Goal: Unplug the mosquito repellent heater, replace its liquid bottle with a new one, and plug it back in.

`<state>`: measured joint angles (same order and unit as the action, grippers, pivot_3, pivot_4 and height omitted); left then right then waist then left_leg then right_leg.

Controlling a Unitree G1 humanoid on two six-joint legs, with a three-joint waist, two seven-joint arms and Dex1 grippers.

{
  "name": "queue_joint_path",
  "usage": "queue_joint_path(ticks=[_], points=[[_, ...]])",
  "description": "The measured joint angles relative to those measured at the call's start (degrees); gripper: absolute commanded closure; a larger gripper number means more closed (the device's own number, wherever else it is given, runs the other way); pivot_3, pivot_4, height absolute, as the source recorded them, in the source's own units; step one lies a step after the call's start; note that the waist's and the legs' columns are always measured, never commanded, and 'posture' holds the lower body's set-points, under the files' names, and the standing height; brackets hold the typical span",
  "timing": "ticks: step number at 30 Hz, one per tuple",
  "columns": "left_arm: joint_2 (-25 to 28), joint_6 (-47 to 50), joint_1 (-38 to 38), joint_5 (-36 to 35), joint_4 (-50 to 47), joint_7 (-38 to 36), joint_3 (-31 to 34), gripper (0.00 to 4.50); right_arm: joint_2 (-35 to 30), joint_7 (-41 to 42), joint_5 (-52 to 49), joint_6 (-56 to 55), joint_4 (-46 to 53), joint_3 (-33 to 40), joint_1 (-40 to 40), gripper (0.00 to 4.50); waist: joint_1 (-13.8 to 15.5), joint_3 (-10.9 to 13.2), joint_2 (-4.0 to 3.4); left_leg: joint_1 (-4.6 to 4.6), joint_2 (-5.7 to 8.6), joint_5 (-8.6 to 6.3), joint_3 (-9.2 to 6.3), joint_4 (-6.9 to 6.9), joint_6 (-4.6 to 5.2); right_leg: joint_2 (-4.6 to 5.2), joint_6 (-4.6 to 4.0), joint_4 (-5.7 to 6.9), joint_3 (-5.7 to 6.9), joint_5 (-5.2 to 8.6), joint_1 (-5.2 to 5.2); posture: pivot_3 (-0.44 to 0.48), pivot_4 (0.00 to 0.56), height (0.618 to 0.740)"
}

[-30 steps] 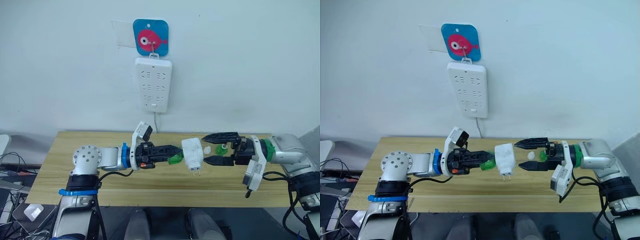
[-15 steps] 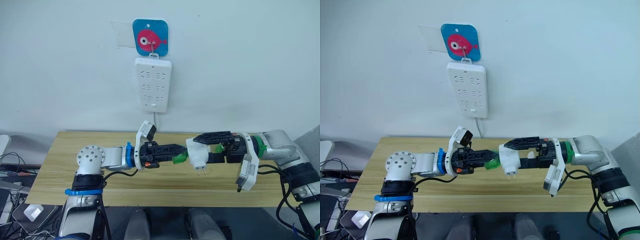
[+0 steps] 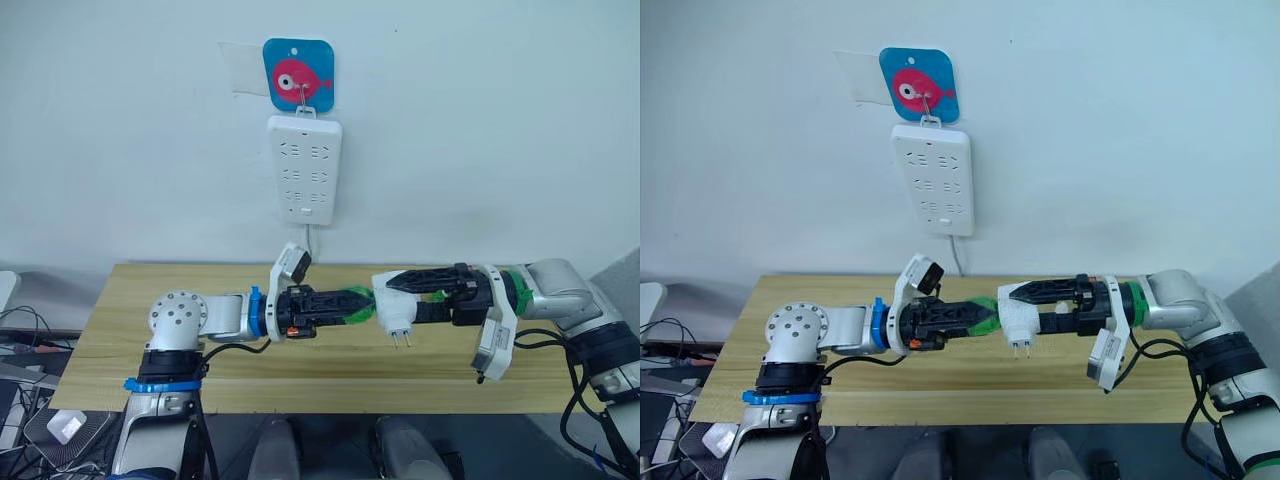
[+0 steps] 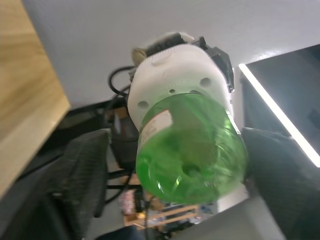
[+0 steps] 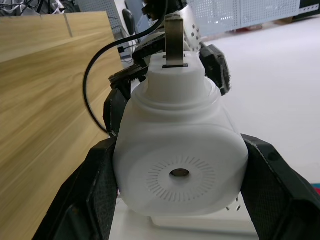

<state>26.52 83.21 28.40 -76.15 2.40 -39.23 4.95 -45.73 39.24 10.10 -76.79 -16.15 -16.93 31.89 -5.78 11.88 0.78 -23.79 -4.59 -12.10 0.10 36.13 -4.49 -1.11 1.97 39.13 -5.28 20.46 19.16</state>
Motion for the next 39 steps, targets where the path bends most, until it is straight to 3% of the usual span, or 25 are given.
queue_joint_path(ticks=[4, 7, 12, 13, 15, 17, 21, 25, 30, 39], points=[[13.86, -14.94, 1.48, 14.84, -8.5, -16.15, -6.63, 0.0, -3.76, 1.08, -1.62, 8.96, -0.9, 0.06, -4.91, 1.55, 0.19, 0.0, 0.0, -0.03, 0.01, 0.0, 0.07, -0.06, 0.0, 0.03, 0.0, -0.11, -0.05, 0.0, 0.0, -0.129, 0.179, 0.74], [21.58, -31.07, -0.7, 28.0, -15.28, -26.66, -11.4, 0.0, -5.81, 5.33, -10.72, 27.98, 3.52, -0.16, -12.68, 1.55, 0.75, -0.01, -0.02, -0.04, 0.04, -0.01, 0.21, -0.09, 0.01, 0.12, 0.0, -0.12, -0.09, 0.0, 0.03, -0.117, 0.18, 0.74], [15.45, -56.58, -6.67, 46.3, -17.7, -23.62, -14.8, 0.0, -5.68, 5.36, -25.79, 60.27, 19.96, 2.34, -18.82, 1.55, 0.9, -0.01, -0.02, -0.04, 0.01, -0.01, 0.15, 0.01, 0.02, 0.12, 0.0, 0.04, -0.15, 0.0, 0.02, -0.113, 0.184, 0.74], [13.88, -65.16, -8.07, 51.99, -17.54, -21.34, -14.85, 0.0, -6.38, 3.5, -33.99, 71.62, 25.11, 3.44, -20.14, 1.55, 0.97, -0.01, -0.02, -0.06, 0.02, -0.02, 0.15, -0.02, 0.03, 0.14, 0.0, 0.0, -0.17, 0.0, 0.02, -0.113, 0.184, 0.74], [11.13, -81.09, -10.7, 62.06, -16.73, -17.02, -15.34, 0.0, -7.18, -2.85, -51.11, 92.72, 32.47, 6.43, -21.0, 1.55, 0.99, -0.02, 0.01, -0.13, 0.02, -0.04, 0.15, -0.04, 0.06, 0.16, 0.0, -0.08, -0.16, 0.0, 0.0, -0.124, 0.185, 0.74], [9.84, -91.76, -11.74, 68.35, -14.78, -14.97, -16.57, 0.0, -7.12, -8.76, -63.04, 106.59, 35.71, 8.96, -20.52, 1.55, 1.01, -0.01, 0.04, -0.17, 0.02, -0.07, 0.15, -0.05, 0.12, 0.15, 0.0, -0.11, -0.14, 0.0, 0.06, -0.129, 0.184, 0.74], [8.09, -108.43, -10.32, 82.2, -9.41, -9.47, -19.83, 0.0, -6.96, -21.86, -84.54, 126.75, 35.59, 12.11, -17.27, 1.55, 0.98, 0.0, 0.05, -0.2, 0.06, -0.2, 0.22, -0.04, 0.35, 0.16, 0.0, -0.11, -0.19, -0.01, 0.09, -0.135, 0.184, 0.74], [4.79, -111.3, -7.0, 91.8, -5.74, -4.94, -23.15, 0.0, -4.38, -36.71, -99.26, 133.72, 32.52, 13.84, -13.56, 1.55, 0.87, -0.01, 0.06, -0.34, 0.06, -0.21, 0.22, -0.04, 0.37, 0.14, 0.02, -0.09, -0.19, 0.0, 0.23, -0.137, 0.184, 0.74], [0.75, -106.46, -6.11, 97.36, -4.91, -2.84, -25.84, 0.0, -2.89, -50.45, -109.55, 134.85, 32.81, 13.89, -12.57, 1.55, 0.73, -0.01, 0.05, -1.07, 0.04, -0.15, 0.22, -0.01, 0.31, 0.13, 0.03, 0.1, -0.14, 0.0, 1.05, -0.146, 0.187, 0.74], [-2.98, -97.41, -5.03, 104.8, -5.28, -1.48, -28.95, 0.0, -2.63, -58.06, -115.48, 134.82, 36.74, 13.27, -12.71, 1.55, 0.71, -0.02, 0.05, -1.0, 0.05, -0.14, 0.22, 0.05, 0.42, 0.12, 0.05, 0.38, -0.15, 0.01, 1.1, -0.143, 0.19, 0.74]])
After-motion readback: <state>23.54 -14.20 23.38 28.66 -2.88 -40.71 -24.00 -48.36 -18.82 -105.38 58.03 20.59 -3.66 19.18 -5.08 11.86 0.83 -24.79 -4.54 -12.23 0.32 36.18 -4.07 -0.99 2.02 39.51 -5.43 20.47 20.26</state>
